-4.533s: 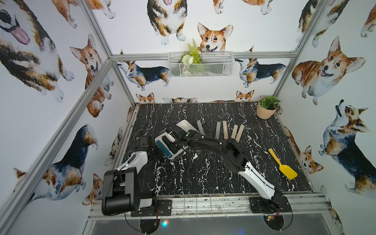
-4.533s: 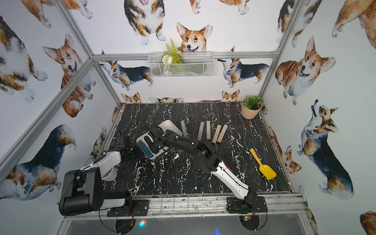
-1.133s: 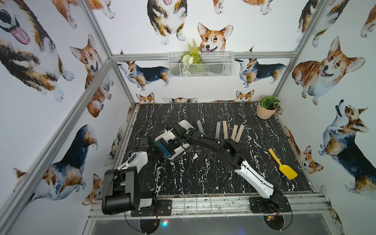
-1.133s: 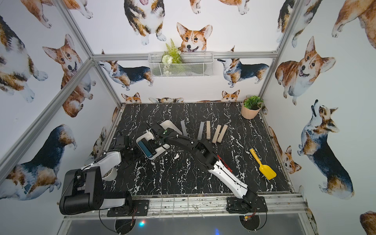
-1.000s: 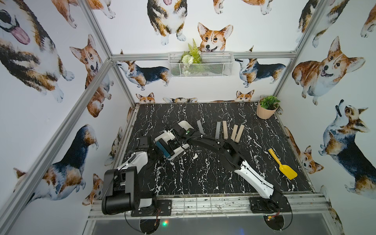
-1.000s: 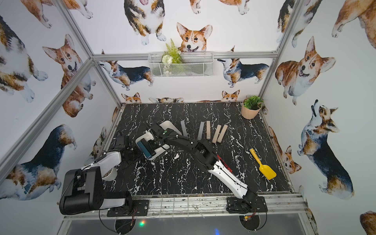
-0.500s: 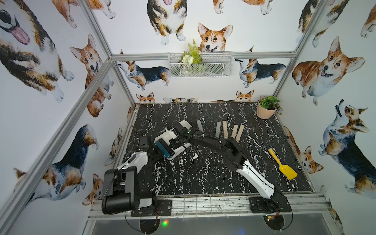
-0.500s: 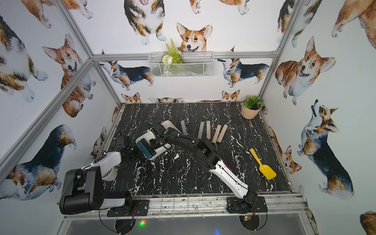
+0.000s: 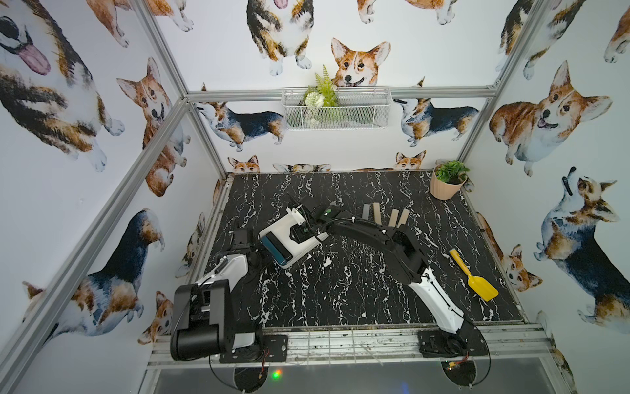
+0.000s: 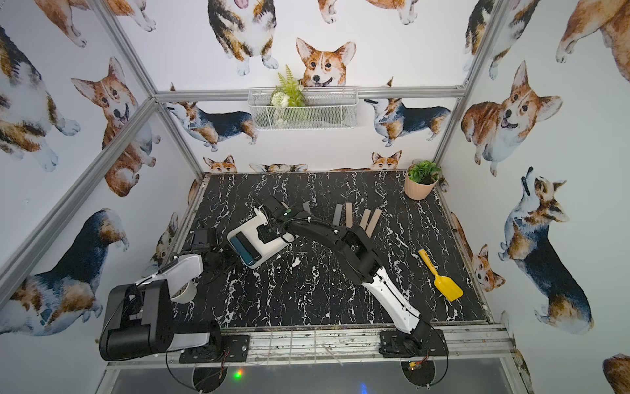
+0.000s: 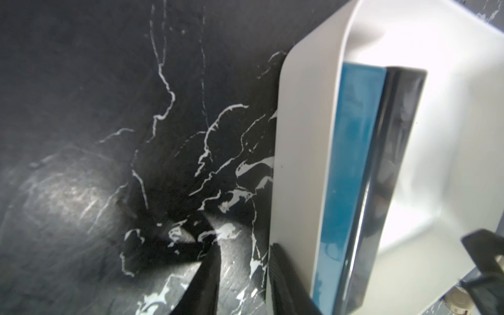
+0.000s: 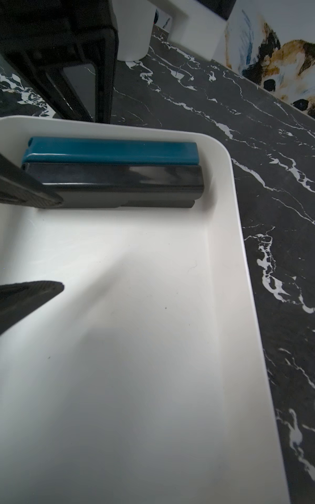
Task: Put the pruning pliers into the storage box
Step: Pick up the pruning pliers from the center of the board.
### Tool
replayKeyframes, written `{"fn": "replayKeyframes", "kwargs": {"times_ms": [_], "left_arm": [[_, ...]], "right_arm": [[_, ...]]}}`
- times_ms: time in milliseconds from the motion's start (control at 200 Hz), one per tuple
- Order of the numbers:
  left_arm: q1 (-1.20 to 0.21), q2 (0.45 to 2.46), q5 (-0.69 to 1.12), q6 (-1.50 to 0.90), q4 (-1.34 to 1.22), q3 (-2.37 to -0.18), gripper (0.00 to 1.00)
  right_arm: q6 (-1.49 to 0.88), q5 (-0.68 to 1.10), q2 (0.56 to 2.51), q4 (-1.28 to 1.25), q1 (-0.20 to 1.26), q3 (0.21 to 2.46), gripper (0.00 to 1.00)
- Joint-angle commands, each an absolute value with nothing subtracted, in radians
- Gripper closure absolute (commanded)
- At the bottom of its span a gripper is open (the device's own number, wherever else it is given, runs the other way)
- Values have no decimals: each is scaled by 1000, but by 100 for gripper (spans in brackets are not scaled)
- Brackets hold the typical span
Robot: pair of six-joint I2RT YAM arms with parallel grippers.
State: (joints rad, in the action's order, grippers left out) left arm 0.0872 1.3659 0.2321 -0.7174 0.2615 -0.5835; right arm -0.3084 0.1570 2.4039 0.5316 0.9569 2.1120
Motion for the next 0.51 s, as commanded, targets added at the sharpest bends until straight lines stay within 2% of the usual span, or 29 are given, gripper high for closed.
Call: {"fn": "replayKeyframes", "kwargs": {"times_ms": [0, 105, 285, 501], "left_arm": [[88, 1363, 226, -719, 270, -589, 66], [87, 1368, 228, -719, 267, -589, 66], [88, 1368, 229, -718, 265, -585, 66], [87, 1379, 234, -719, 259, -584, 66]], "right_arm": [[-284, 139, 2350, 512, 950, 2074, 51], [-291, 108, 2309, 520, 942, 2035, 50], [-326, 23, 2227, 511, 924, 1938, 43], [-371, -64, 2177, 511, 907, 1858, 41]]}}
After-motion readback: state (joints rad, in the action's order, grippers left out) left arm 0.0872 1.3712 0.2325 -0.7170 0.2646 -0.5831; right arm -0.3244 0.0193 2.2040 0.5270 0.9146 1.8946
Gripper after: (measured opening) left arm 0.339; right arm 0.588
